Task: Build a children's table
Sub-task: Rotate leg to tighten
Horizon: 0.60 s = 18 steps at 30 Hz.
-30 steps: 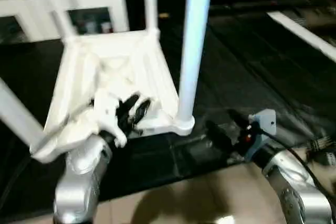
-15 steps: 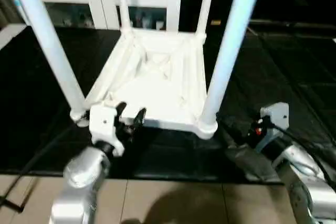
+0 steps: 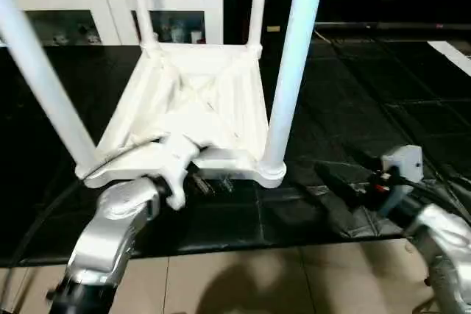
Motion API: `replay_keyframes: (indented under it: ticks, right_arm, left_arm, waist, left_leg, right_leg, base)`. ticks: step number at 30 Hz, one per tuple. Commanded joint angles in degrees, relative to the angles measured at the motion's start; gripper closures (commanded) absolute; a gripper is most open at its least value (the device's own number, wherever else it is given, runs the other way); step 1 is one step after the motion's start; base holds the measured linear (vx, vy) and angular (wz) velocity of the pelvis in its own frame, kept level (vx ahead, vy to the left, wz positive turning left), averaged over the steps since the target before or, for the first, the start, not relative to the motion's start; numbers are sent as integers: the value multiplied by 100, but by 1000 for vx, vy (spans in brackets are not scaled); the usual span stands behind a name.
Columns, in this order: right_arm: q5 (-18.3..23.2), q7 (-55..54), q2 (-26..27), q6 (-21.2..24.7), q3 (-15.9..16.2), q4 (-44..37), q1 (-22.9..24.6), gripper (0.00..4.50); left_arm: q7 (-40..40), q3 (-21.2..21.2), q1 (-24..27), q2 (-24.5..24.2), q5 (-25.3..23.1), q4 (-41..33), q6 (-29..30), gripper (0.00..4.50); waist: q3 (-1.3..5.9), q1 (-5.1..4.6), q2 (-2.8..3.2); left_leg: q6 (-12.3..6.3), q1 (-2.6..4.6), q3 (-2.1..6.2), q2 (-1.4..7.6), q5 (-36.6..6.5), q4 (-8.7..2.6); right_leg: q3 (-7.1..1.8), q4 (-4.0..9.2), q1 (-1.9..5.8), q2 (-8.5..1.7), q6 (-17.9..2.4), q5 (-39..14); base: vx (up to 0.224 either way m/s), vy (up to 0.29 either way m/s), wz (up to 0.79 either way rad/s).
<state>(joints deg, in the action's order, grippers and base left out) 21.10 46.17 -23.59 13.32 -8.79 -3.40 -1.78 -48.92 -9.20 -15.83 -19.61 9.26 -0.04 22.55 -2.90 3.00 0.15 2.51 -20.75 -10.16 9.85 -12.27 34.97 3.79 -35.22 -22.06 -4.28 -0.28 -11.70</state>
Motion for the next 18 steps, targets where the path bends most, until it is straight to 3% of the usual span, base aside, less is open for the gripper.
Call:
replay_keyframes:
  ticks: [1, 2, 6, 7, 8, 11, 12, 13, 14, 18]
  right_arm:
    - [88, 412, -330, 157, 99, 49, -105, 0]
    - [98, 513, -402, 166, 128, 54, -142, 0]
    - [228, 999, -713, 369, 277, 75, -320, 0]
    - [237, 1069, -760, 419, 317, 70, -341, 0]
    - [241, 1108, -786, 447, 338, 68, -352, 0]
    - [284, 1417, -999, 659, 575, 8, -399, 0]
    - [283, 1433, -1012, 669, 593, 5, -401, 0]
    - [285, 1455, -1025, 689, 630, -4, -404, 0]
    - [292, 1500, -1012, 719, 686, -16, -414, 0]
    - [263, 1536, -977, 678, 765, 11, -432, 0]
  left_arm:
    - [-805, -280, -434, -263, -78, 527, -218, 29]
    - [-913, -324, -581, -277, -114, 715, -281, 44]
    - [-1297, -513, -1345, -291, -319, 1744, -623, 64]
    - [-1354, -561, -1475, -299, -381, 1931, -692, 69]
    - [-1385, -587, -1546, -303, -414, 2033, -730, 85]
    - [-1820, -957, -2287, -339, -742, 3273, -1086, 104]
    - [-1860, -989, -2342, -339, -772, 3381, -1122, 107]
    - [-1907, -1033, -2458, -321, -834, 3620, -1226, 107]
    - [-1692, -995, -2722, -168, -941, 4144, -1374, 117]
    - [-1350, -1018, -3028, -4, -1132, 4735, -1625, 151]
  waist:
    - [353, 36, -44]
    - [376, 45, -41]
    - [369, 64, -40]
    - [374, 76, 5]
    - [355, 62, -21]
    - [367, 81, 16]
    - [369, 89, 1]
    - [368, 101, 25]
    - [377, 100, 5]
    - [388, 130, -14]
  left_leg:
    - [-551, 40, 123, 283, -308, -418]
    - [-617, 26, 124, 305, -154, -401]
    - [-771, 17, 113, 301, -164, -378]
    - [-728, 33, 121, 327, -226, -378]
    - [-722, 18, 112, 319, -286, -387]
    - [-593, 38, 124, 315, -446, -393]
    - [-548, 37, 132, 328, -516, -403]
    - [-534, 32, 138, 327, -522, -401]
    - [-506, 33, 133, 327, -549, -397]
    - [-542, 22, 137, 340, -466, -386]
  right_leg:
    - [-312, 383, 231, -398, -1207, -313]
    - [-310, 318, 252, -412, -1317, 4]
    - [-292, 328, 266, -435, -1497, 67]
    - [-296, 311, 266, -455, -1544, 27]
    - [-294, 346, 264, -443, -1535, -62]
    - [-291, 374, 284, -446, -1512, -246]
    - [-291, 372, 301, -467, -1520, -296]
    - [-288, 371, 301, -474, -1539, -296]
    - [-284, 371, 307, -470, -1560, -257]
    - [-282, 348, 320, -492, -1670, -19]
  base:
    - [0, 0, 0]
    - [0, 0, 0]
    - [0, 0, 0]
    - [0, 0, 0]
    - [0, 0, 0]
    - [0, 0, 0]
    - [0, 0, 0]
    - [0, 0, 0]
    - [0, 0, 0]
    - [0, 0, 0]
